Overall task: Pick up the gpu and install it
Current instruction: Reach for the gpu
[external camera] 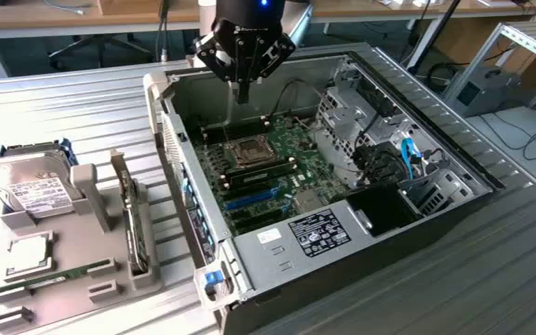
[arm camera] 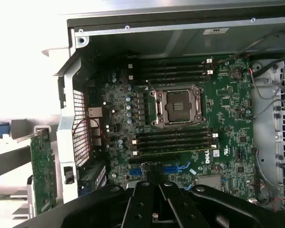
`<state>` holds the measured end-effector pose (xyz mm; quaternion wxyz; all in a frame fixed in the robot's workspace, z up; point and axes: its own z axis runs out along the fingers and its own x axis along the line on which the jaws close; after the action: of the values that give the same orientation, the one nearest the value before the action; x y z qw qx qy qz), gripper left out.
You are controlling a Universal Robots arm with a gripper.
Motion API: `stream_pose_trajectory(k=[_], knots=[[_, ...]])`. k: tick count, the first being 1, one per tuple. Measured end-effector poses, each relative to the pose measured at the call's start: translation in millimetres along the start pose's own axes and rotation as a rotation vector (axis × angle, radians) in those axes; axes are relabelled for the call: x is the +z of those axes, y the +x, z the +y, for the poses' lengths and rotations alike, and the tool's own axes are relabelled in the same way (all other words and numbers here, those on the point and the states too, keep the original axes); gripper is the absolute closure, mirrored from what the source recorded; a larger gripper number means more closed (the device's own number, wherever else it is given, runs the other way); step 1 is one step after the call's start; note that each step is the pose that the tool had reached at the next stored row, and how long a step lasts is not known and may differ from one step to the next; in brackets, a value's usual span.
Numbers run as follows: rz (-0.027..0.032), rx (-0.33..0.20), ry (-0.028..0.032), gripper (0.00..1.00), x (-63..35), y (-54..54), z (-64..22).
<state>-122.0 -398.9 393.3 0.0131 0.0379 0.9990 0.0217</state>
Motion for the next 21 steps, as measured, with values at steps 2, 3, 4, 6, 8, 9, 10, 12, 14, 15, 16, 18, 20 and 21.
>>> stream_pose_trajectory(k=[2, 3, 4, 6, 8, 9, 10, 12, 14, 15, 16, 18, 20, 21], knots=[[0.0000, 0.000, -0.0002, 0.89, 0.0, 0.0, 0.0], [0.0000, 0.000, -0.0003, 0.89, 0.0, 0.1, 0.0], [0.0001, 0.000, -0.0002, 0.89, 0.0, 0.3, 0.0], [0.0000, 0.000, -0.0003, 0.89, 0.0, 0.8, 0.0], [0.0000, 0.000, -0.0003, 0.89, 0.0, 1.1, -0.1], [0.0000, 0.000, -0.0002, 0.89, 0.0, 1.3, -0.1], [0.0000, 0.000, -0.0003, 0.89, 0.0, 1.5, -0.1], [0.0000, 0.000, -0.0003, 0.89, 0.0, 1.9, -0.1], [0.0000, 0.000, -0.0003, 0.89, 0.0, 2.3, -0.2], [0.0000, 0.000, -0.0003, 0.89, -0.1, 2.6, -0.2], [0.0001, 0.000, -0.0002, 0.89, -0.1, 3.0, -0.2], [0.0000, 0.000, -0.0003, 0.89, -0.1, 3.9, -0.3], [0.0000, 0.000, -0.0002, 0.89, -0.1, 4.9, -0.4], [0.0000, 0.000, -0.0002, 0.89, -0.1, 5.2, -0.4]])
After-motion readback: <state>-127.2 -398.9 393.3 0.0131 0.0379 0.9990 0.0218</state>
